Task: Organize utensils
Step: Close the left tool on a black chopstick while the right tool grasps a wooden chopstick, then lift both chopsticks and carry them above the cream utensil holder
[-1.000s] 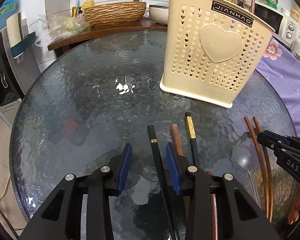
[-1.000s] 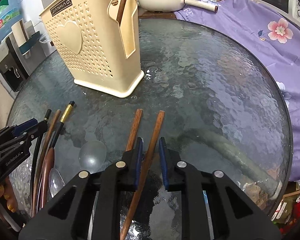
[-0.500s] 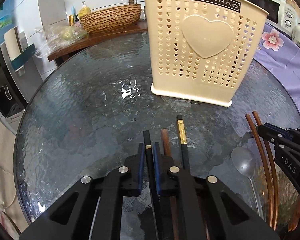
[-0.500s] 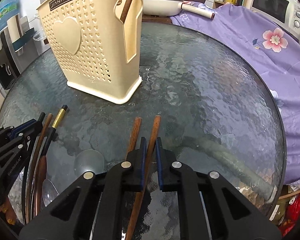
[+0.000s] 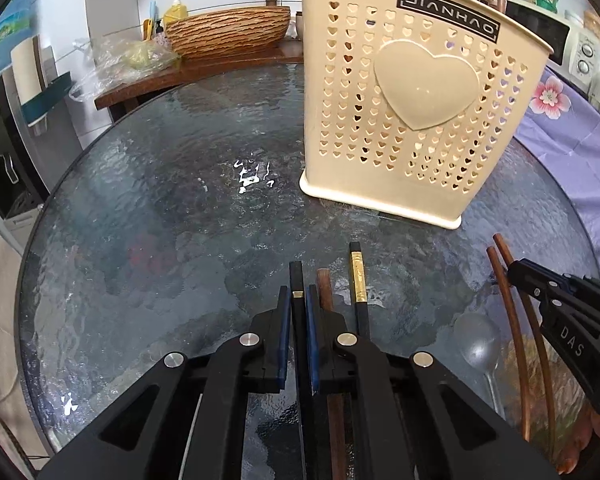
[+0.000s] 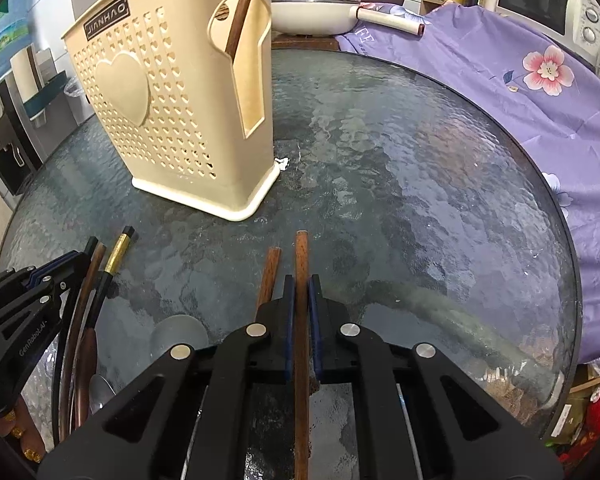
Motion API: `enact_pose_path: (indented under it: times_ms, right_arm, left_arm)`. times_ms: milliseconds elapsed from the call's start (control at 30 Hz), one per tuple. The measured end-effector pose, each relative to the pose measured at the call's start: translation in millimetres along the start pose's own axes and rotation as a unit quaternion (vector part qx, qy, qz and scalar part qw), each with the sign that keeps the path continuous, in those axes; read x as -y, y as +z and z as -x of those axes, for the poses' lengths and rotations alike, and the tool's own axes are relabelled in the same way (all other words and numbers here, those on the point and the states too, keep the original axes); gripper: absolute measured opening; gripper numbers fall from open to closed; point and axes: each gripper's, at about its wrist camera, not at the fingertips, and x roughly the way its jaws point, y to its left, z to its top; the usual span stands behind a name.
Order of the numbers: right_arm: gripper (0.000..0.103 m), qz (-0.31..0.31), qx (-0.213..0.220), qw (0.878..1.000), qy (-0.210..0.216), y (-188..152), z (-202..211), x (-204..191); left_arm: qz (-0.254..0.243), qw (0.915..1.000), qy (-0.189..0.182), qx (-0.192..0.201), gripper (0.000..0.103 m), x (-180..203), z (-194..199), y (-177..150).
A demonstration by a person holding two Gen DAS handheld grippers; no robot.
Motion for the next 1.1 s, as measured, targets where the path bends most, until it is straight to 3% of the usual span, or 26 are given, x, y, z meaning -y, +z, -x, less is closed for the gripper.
enact_pose_path:
  times_ms: [333,600,1100]
  right_arm:
    - [0.007,-0.027,0.063,0.994,0.08,16.0,33.2,17.7]
    - [0.007,-0.039,0.081,0.984,0.153,26.1,58.2,22.2]
    - [0.007,0.001,0.137,0.967,0.213,32.0,139.3,27.1]
  left_arm:
    - [0.015,0.9986,-0.041,0.031,0.007,-9.1,25.8,13.2]
    - [0.02,0.9956,-0.06,0.07,0.007,-10.0,58.9,22.9]
    - [0.005,0.9844,-0.084,0.154,0.007,-16.5,142.2,25.7]
